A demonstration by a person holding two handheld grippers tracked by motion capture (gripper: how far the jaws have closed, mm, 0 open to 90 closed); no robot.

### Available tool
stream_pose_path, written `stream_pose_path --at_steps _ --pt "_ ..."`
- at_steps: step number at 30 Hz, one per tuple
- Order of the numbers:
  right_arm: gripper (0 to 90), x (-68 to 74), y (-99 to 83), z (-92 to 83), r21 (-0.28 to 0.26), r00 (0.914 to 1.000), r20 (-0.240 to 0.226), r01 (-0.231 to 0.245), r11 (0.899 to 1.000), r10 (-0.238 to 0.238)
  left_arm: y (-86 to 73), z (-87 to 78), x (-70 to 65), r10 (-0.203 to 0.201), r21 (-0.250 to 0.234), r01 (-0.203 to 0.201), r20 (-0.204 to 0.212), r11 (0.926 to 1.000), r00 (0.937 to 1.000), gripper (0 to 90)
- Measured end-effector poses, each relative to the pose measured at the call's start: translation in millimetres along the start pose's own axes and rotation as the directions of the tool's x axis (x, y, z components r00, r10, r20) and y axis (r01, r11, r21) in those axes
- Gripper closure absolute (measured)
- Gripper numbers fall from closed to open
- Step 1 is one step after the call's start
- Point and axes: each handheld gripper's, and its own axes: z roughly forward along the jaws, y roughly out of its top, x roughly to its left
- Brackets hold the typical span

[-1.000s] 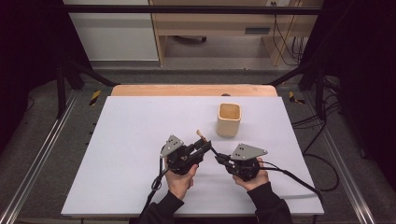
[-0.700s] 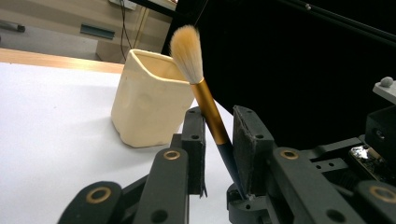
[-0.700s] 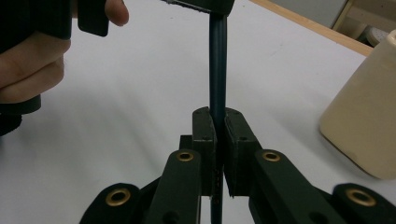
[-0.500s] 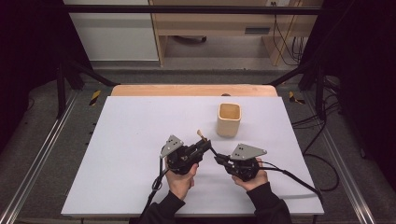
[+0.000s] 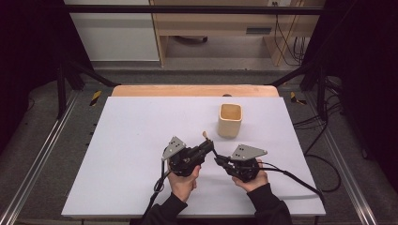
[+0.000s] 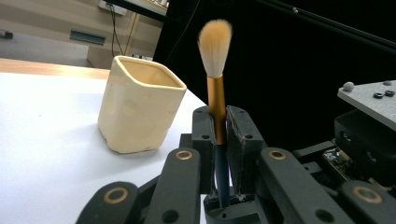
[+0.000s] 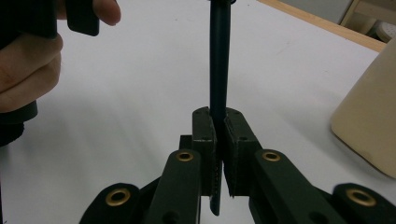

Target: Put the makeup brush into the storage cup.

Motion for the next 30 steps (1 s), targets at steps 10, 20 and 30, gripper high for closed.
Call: stream_pose_path --at_steps 10,20,30 --pt "84.4 0.9 -0.4 0.4 -0.002 1.0000 -0.002 -0.003 1.000 0.003 1.0 0.1 -4.0 0.020 0.006 -0.020 0.011 0.9998 0.9997 83.3" --pt "63.6 1.0 1.3 -2.3 -0.036 0.9997 0.021 -0.011 0.999 0.011 -1.2 3.1 -6.6 0.071 0.058 -0.070 -0.027 0.9959 0.9971 83.3" --pt "69.1 0.6 3.1 -4.8 -0.057 0.9991 0.020 -0.037 0.998 0.038 -9.0 9.9 -12.6 0.095 0.094 -0.092 -0.029 0.9913 0.9950 83.3"
